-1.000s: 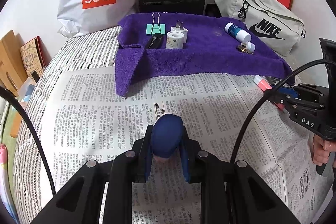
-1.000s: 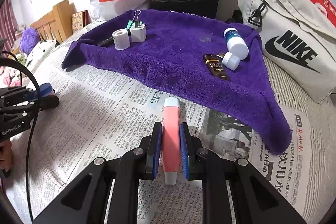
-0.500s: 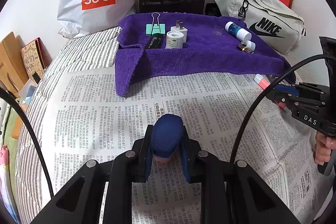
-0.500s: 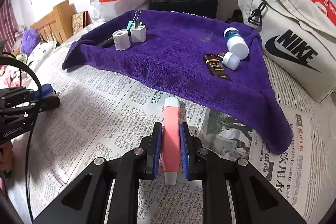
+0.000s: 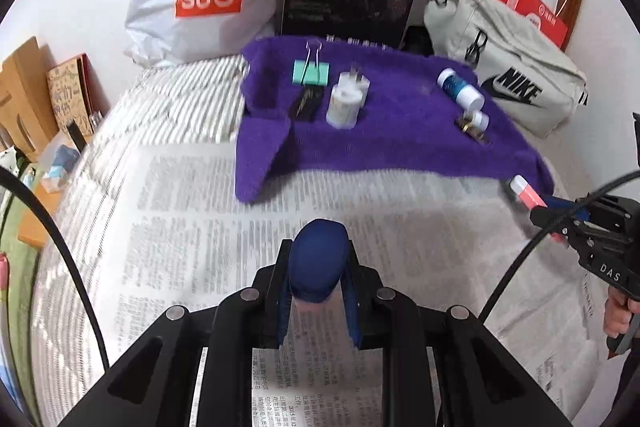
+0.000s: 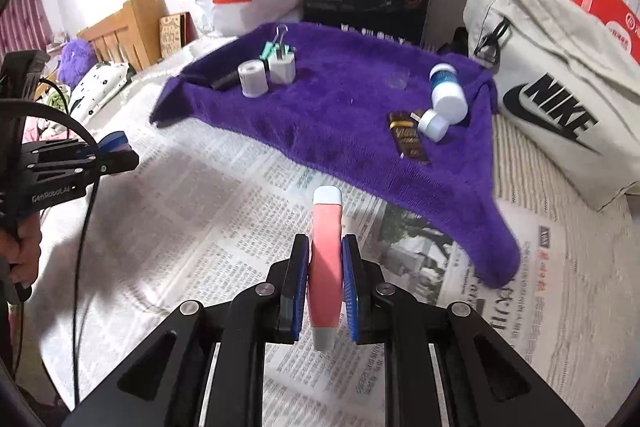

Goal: Organize rigid objects
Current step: 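Carry the pink tube onto the towel and open the right gripper while the left carries the blue container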

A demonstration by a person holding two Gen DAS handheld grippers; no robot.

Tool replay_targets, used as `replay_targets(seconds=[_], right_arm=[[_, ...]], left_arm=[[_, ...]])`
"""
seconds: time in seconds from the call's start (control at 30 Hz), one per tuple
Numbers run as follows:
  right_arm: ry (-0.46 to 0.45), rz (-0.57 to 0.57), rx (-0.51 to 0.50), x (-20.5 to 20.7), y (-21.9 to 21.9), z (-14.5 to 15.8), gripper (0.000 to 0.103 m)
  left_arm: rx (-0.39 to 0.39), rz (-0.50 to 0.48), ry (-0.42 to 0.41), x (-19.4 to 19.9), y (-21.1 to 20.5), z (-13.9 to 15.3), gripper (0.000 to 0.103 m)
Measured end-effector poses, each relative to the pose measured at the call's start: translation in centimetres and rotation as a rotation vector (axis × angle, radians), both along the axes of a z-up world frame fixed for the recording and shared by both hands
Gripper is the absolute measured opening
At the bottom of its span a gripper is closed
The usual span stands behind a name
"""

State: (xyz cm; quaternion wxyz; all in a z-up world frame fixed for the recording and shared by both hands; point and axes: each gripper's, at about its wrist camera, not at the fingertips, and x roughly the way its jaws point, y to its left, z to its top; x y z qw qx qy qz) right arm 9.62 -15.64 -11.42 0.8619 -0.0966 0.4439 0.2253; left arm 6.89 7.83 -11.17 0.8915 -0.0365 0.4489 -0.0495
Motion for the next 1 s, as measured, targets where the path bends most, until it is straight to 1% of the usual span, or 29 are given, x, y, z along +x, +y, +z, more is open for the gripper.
replay_targets(seconds=[0.07, 0.17, 0.23, 0.3, 0.47, 0.57, 0.77, 1.0], right_arm=[[-0.011, 0.0, 0.011, 0.0, -0.2, 0.8, 0.017], [-0.025, 0.005, 0.029, 0.2, -0.3, 2.0, 0.017], [-0.037, 0.005, 0.04, 0.6, -0.4, 2.8, 0.017], [-0.042, 0.002, 0.061, 1.2, -0.6, 3.3, 0.017], [-0.058, -0.015, 0.078, 3.7, -0.8, 4.3, 0.017], [-0.066, -0.019, 0.081, 5.6, -0.7, 4.5, 0.017], [-0.057, -0.025, 0.054, 10.2, 0.5, 3.6, 0.017], [0.003, -0.003, 0.036, 14.9, 2.5, 1.1, 0.017]], left_arm=[[-0.007, -0.01, 0.0, 0.3, -0.2, 0.9, 0.021], [0.01, -0.023, -0.027, 0.7, -0.6, 2.5, 0.021], [0.01, -0.04, -0.03, 1.1, -1.0, 3.4, 0.021], [0.011, -0.035, -0.044, 1.7, -1.2, 4.1, 0.021], [0.008, -0.037, -0.066, 2.8, -1.2, 5.5, 0.021], [0.011, -0.042, -0.064, 3.4, -1.2, 5.9, 0.021], [0.0, -0.04, -0.072, 4.3, -0.8, 6.0, 0.021], [-0.016, -0.047, -0.045, 5.4, -0.4, 4.8, 0.021]])
